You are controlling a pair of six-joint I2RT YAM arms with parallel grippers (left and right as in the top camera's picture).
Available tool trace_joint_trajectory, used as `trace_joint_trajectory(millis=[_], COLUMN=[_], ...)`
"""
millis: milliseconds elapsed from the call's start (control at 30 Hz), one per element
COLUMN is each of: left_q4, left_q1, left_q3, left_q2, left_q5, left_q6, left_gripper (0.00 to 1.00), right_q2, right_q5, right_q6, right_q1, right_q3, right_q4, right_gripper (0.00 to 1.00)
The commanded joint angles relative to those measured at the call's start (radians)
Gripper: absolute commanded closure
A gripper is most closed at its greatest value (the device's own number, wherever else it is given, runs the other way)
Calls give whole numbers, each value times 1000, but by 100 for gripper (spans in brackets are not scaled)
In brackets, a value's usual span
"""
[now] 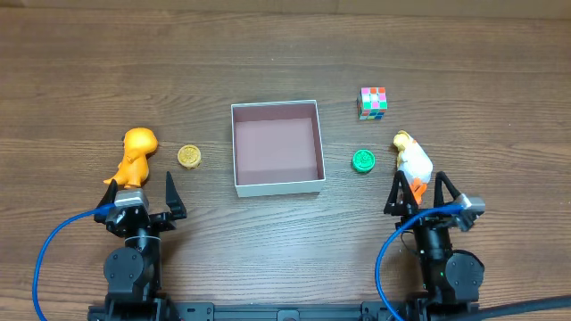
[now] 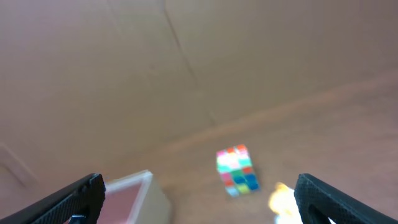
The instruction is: Pack container
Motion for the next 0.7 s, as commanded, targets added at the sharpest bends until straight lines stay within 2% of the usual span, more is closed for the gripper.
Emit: trace_joint_trajectory(millis=[0,167,367,467,667], left_q4=[1,1,1,1,1], left_q1=[7,7,7,7,7], left_q3=[-3,-3,-3,-3,-3], left_q2=[-1,-1,-1,-1,-1], left_q5=[5,5,5,5,5], left_q6=[26,26,26,26,26], left_gripper=[0,0,0,0,0], right_q2=[-4,65,336,553,998], right_q5=[-35,-31,2,6,5], right_q6=[48,-54,-154,-154,-158], right_q1=[-2,-2,-2,-2,-2], right_q3=[15,111,356,553,1030], right_q4=[26,-2,-93,-226,-606], right_gripper=[0,0,0,0,0])
